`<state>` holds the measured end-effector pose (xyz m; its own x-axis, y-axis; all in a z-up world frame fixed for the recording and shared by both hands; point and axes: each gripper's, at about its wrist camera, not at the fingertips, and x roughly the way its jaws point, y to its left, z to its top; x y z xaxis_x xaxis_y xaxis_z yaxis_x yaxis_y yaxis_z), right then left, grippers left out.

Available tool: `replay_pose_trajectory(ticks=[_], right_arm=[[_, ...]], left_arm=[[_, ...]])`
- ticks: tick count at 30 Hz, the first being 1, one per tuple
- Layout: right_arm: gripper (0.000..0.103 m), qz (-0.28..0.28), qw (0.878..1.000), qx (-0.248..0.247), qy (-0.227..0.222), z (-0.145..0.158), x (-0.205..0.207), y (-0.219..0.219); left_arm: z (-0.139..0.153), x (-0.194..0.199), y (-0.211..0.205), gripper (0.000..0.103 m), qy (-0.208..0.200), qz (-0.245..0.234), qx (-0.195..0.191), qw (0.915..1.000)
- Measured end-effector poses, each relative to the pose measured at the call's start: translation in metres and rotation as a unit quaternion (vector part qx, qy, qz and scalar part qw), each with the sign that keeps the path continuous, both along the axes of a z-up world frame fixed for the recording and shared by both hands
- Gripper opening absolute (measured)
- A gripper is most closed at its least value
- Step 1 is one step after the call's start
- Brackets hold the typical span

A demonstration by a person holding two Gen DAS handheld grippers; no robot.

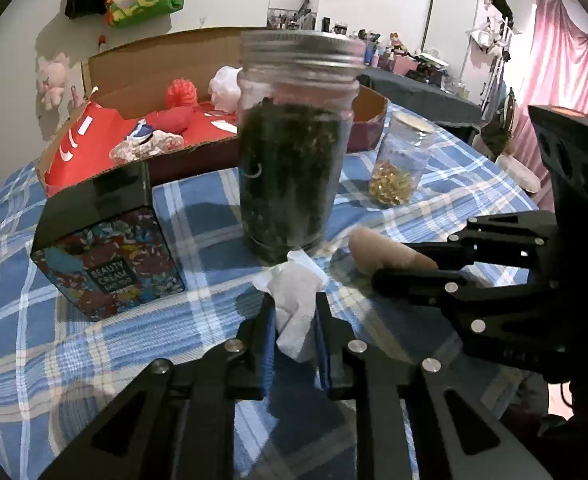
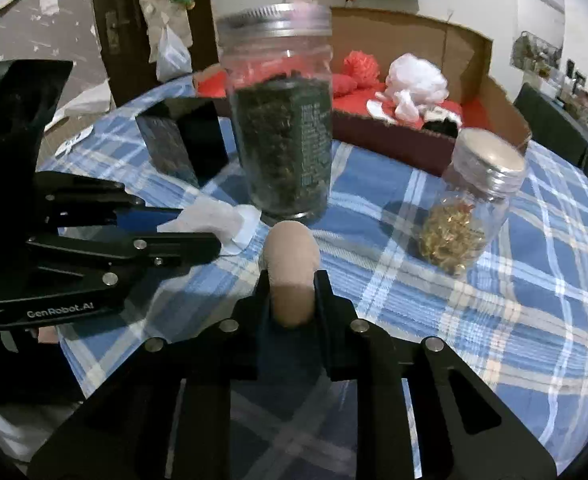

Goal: Organize soft objects
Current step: 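Grasp the white mesh cloth with the left gripper while the right gripper grasps the tan sponge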

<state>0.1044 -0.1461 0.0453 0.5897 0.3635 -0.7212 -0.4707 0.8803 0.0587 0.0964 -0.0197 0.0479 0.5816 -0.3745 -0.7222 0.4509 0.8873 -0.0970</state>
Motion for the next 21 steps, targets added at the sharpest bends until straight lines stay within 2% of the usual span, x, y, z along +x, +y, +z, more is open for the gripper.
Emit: replay_pose_trajectory(ticks=[5, 14, 21], right_arm=[[0.018, -0.007, 0.999, 0.029, -0.014, 0.014, -0.01, -0.003], [0.018, -0.017, 0.999, 0.026, -0.026, 0.025, -0.012, -0.005], [0.018, -0.024, 0.999, 0.03, -0.021, 0.024, -0.01, -0.009]], left_arm=[[0.013, -0.006, 0.003, 0.017, -0.009, -0.004, -0.016, 0.9998], [0.027, -0.009, 0.003, 0.017, -0.025, -0.012, -0.026, 0.9993], [0.024, -0.007, 0.004, 0.017, -0.018, -0.008, -0.027, 0.9994]])
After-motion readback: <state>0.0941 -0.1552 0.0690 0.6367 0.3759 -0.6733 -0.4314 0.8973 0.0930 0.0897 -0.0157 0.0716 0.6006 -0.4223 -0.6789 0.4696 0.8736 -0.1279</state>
